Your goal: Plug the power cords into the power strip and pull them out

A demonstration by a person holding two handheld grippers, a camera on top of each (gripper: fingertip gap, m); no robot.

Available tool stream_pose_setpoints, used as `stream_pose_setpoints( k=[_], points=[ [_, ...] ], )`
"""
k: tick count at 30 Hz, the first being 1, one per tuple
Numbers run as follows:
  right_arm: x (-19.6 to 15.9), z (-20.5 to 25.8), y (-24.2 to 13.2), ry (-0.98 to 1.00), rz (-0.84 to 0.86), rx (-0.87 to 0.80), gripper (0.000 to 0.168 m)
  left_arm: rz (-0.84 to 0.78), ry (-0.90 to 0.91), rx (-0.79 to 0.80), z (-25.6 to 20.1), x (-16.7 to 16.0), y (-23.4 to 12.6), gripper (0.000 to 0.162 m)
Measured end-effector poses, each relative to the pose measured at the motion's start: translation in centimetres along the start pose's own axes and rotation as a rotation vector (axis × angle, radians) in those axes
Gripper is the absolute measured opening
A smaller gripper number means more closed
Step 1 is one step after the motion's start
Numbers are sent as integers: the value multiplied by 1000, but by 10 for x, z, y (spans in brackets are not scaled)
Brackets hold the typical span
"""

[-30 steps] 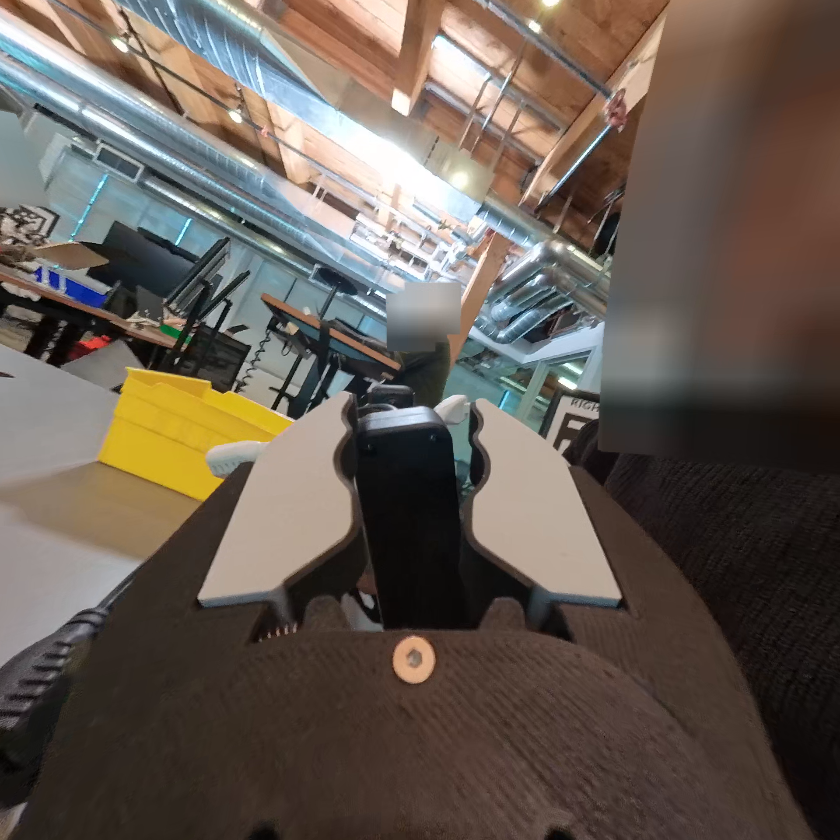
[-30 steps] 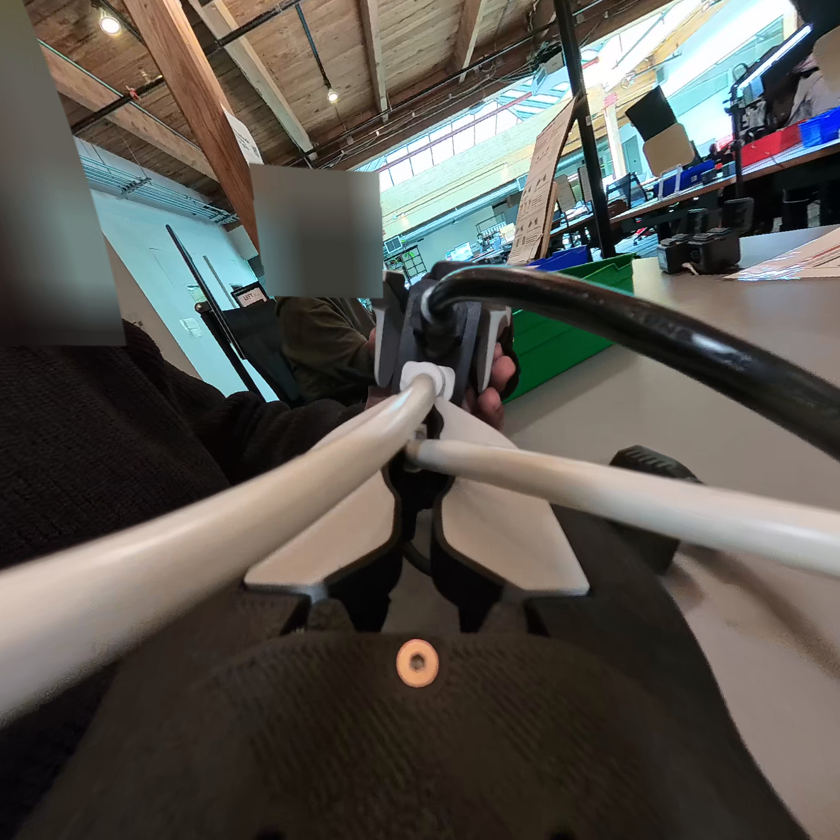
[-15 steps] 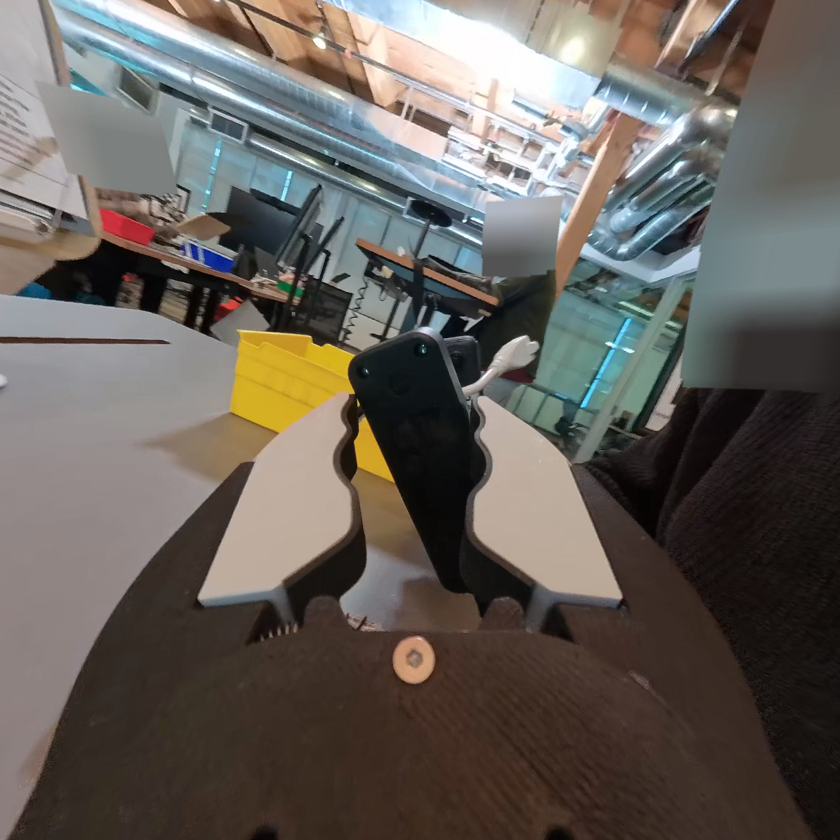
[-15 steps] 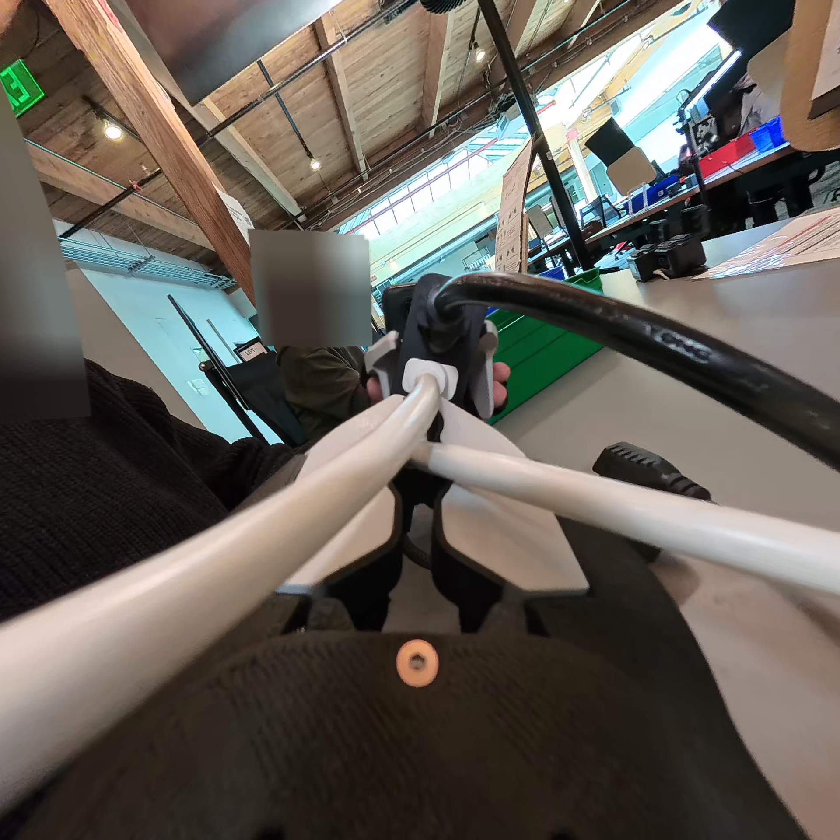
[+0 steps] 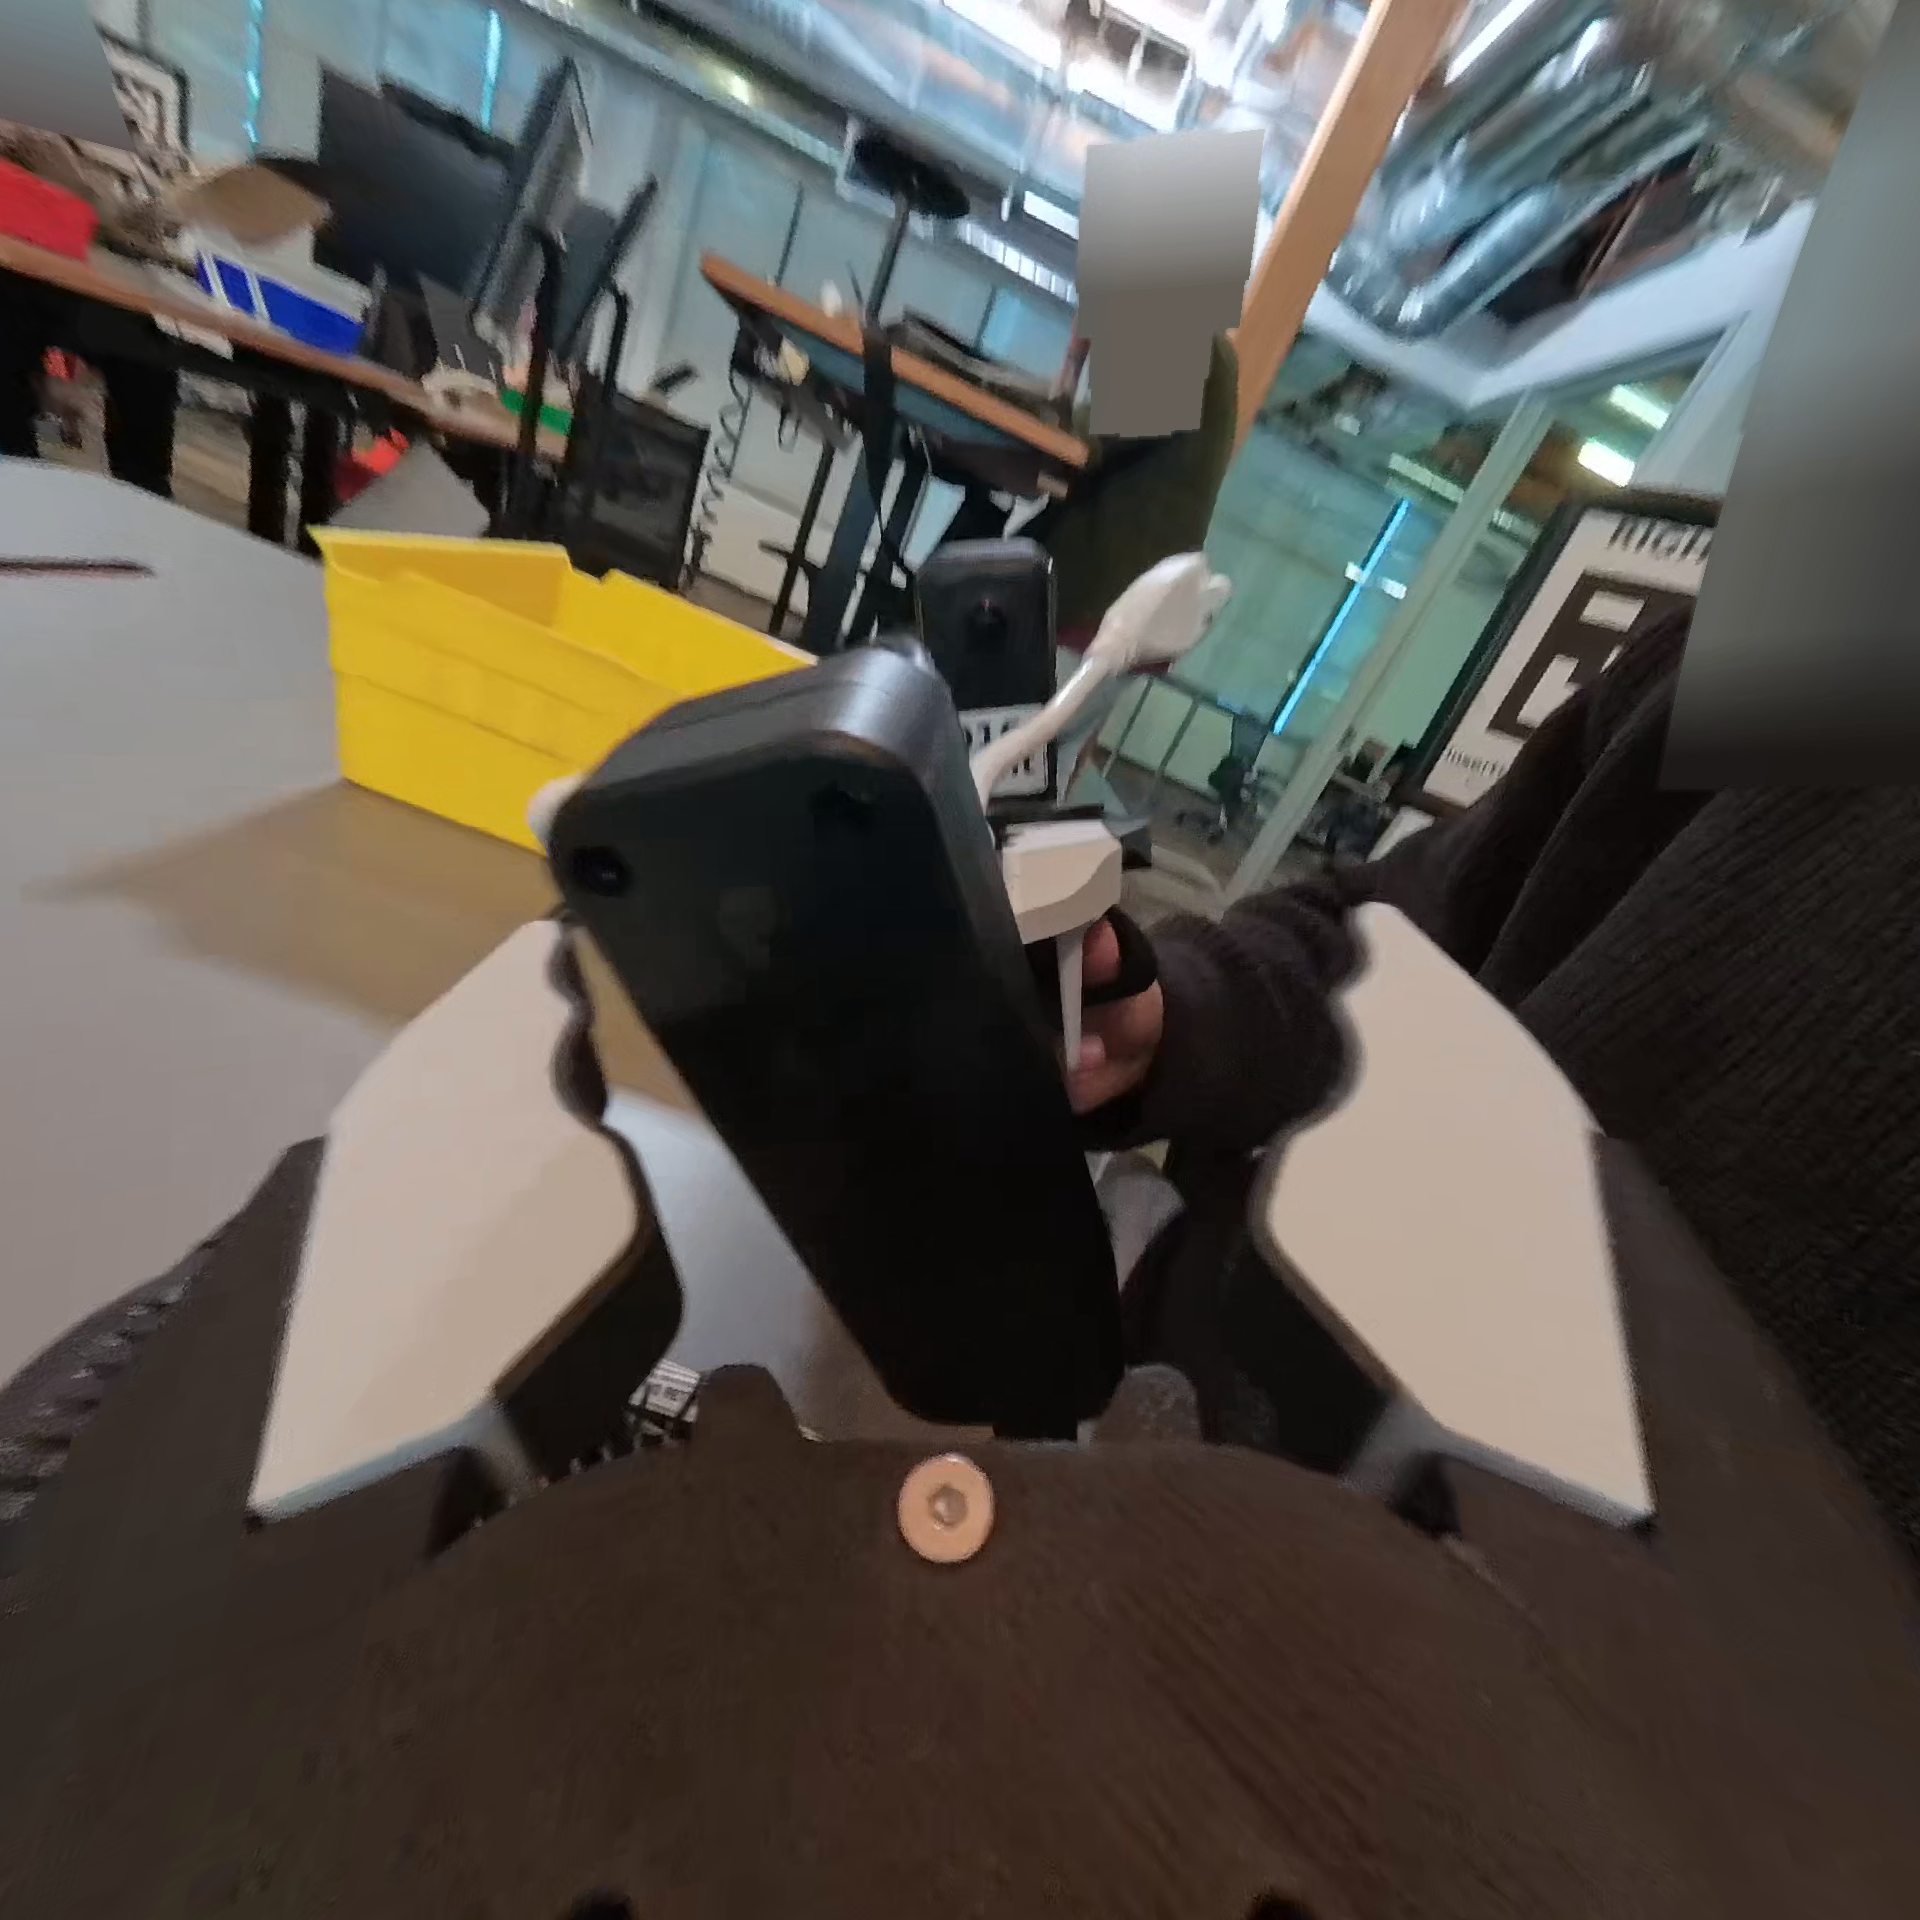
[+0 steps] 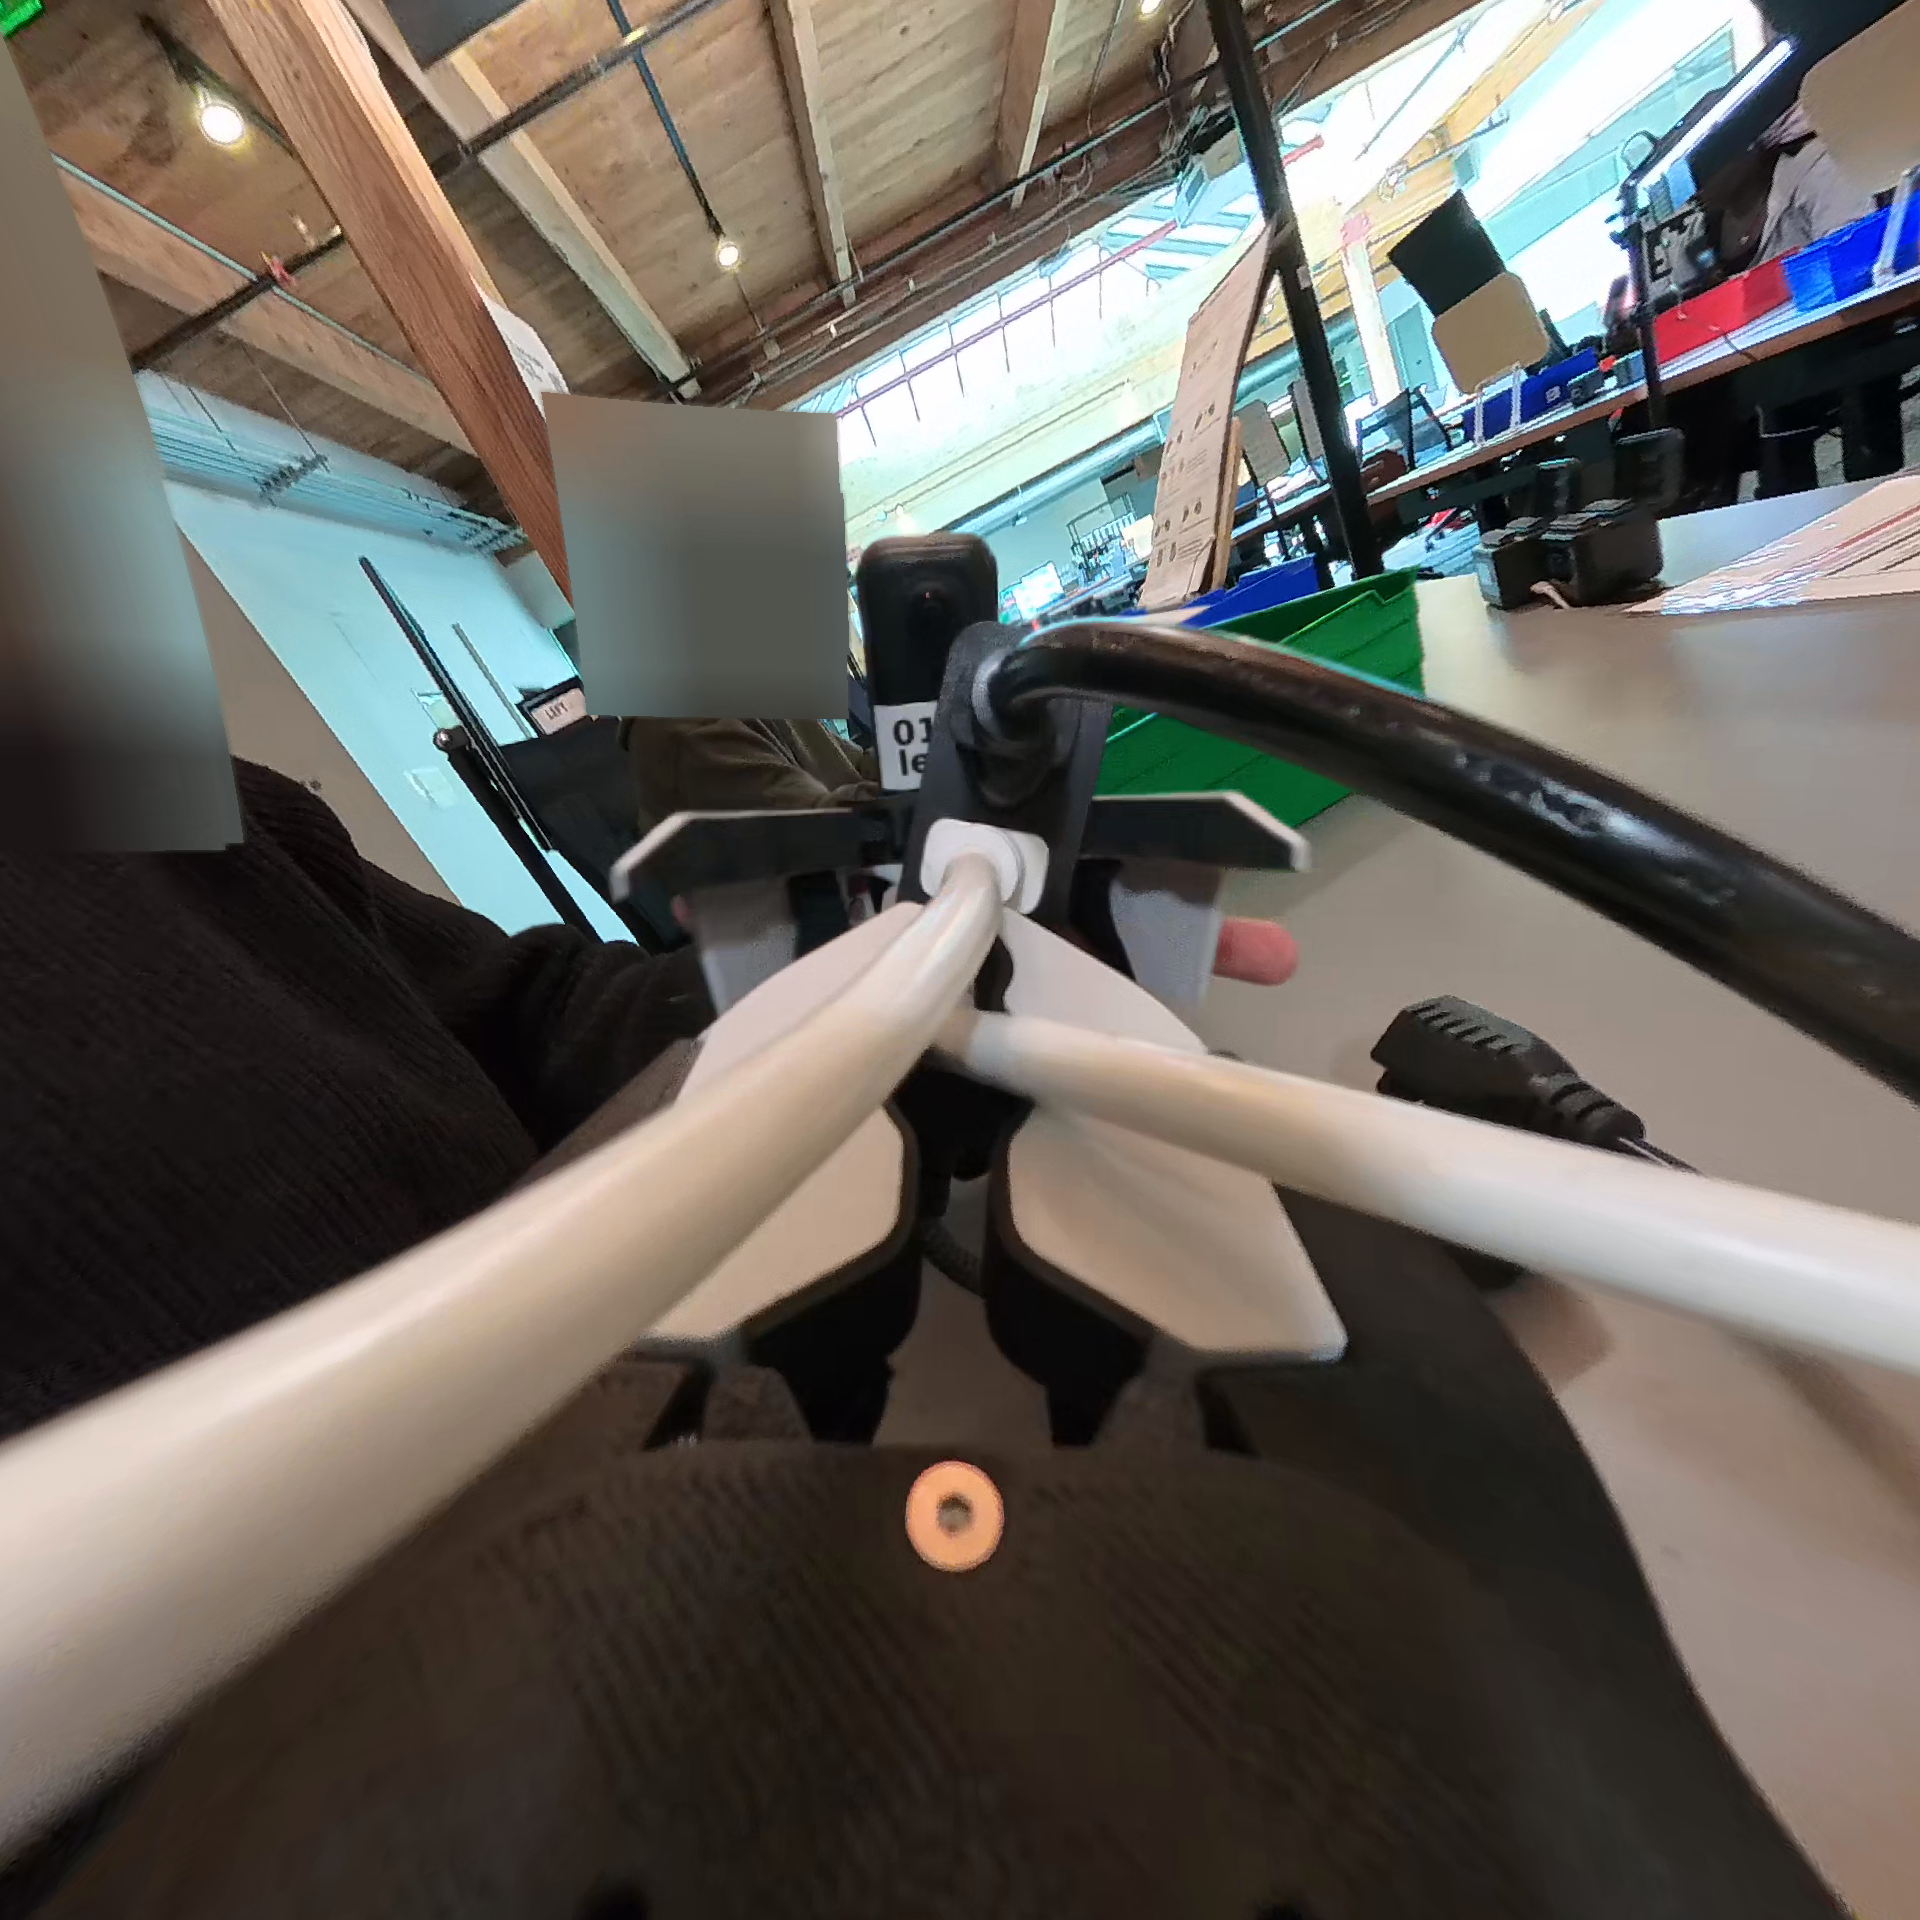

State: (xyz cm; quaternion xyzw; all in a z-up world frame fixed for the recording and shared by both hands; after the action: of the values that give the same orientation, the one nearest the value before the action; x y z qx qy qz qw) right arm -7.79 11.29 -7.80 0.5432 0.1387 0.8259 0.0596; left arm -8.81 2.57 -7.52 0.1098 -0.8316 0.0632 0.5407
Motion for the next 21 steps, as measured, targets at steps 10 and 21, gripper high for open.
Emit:
stream_pose_setpoints(
  k=[10,21],
  points=[
    [-5,4,7,-46,66,15,6,76,-100,-101,0,-9,-1,87],
    [-5,5,8,-50,76,28,7,-14,-156,-193,-1,2,-10,55]
  ],
)
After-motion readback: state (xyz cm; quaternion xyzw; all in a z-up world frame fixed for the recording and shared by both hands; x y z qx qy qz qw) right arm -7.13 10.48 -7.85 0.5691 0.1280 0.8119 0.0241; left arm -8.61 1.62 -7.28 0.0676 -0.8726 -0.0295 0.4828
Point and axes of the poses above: each gripper's, where its closed fingertips meet, y out along the fingers, x out of its top, z = x × y across the jaws, the point moved 5 cm from there along -y, back along the fingers, and after that the axes turned 15 degrees about x, right-handed, at the moved point
